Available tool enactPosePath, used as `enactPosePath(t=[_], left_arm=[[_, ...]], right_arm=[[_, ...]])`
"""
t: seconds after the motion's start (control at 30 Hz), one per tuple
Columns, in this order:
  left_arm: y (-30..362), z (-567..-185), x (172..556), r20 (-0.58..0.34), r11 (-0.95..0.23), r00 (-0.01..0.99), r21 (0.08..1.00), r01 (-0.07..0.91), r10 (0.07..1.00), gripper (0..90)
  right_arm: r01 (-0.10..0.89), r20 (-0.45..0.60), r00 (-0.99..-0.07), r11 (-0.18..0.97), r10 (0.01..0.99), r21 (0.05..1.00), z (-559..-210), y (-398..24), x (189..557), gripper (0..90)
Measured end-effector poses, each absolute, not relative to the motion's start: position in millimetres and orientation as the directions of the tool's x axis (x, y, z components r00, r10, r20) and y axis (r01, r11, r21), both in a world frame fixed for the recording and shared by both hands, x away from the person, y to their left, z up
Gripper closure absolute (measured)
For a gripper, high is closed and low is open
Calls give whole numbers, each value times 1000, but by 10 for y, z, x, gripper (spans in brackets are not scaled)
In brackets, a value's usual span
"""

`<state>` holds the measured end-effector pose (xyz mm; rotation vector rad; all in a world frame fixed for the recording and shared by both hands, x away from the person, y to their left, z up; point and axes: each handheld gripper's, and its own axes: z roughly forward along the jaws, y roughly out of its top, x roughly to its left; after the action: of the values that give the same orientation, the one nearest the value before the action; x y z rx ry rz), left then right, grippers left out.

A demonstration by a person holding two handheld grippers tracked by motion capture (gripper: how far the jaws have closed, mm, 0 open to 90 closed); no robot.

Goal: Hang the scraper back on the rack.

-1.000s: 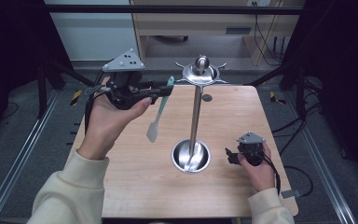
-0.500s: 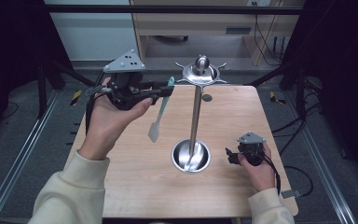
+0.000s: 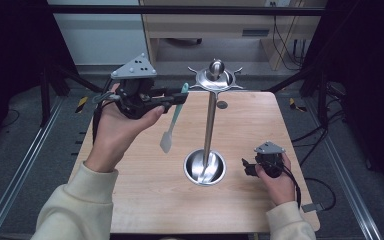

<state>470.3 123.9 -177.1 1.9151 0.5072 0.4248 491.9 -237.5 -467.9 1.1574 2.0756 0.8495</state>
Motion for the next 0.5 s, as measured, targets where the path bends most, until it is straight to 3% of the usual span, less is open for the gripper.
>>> enactPosePath(t=[0.5], left_arm=[[1149,-1804,4747,55,-351,849,923,157,525,744]], right_arm=[[489,-196,-435,413,879,768,-4679,-2375,4918,149]])
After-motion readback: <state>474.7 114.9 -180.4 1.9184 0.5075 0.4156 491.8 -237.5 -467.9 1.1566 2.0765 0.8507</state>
